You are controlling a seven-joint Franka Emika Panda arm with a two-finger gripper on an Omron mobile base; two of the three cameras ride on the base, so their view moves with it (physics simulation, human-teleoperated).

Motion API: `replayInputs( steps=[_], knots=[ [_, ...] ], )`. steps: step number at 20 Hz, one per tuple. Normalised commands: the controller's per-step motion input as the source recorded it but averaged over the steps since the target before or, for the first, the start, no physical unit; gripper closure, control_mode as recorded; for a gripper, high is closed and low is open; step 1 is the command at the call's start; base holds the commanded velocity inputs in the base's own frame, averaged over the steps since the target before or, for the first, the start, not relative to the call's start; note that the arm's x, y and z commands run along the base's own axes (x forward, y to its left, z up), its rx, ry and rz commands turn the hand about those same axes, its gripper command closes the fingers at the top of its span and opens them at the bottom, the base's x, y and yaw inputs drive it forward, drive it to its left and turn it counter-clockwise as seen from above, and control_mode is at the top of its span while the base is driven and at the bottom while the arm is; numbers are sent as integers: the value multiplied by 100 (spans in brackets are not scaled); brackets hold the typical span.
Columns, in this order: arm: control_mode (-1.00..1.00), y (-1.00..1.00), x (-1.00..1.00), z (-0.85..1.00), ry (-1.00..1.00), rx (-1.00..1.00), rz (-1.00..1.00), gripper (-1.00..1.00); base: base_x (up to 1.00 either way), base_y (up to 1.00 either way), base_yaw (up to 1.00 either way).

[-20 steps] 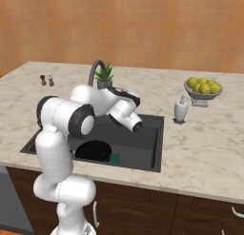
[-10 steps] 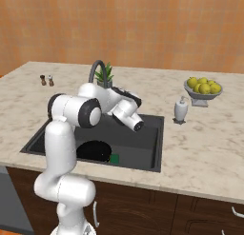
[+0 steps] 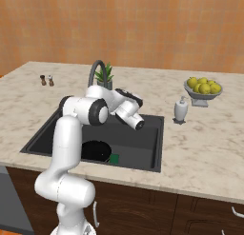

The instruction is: Pick the pan and sponge and place them into the sink. Then turn on the water.

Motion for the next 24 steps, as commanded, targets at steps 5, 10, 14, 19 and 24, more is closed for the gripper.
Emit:
replayInputs(
  steps=[5, 10, 14, 19, 24],
  knots=[
    [-100, 0, 50, -7, 4, 0, 0, -100, 0, 0, 0],
    [-100, 0, 52, -13, 5, 0, 0, -100, 0, 0, 0],
    [-100, 0, 37, -18, 1, 0, 0, 100, 0, 0, 0],
    [-100, 0, 20, -6, 0, 0, 0, 100, 0, 0, 0],
    [-100, -22, 3, 0, 5, 0, -6, 100, 0, 0, 0]
  ],
)
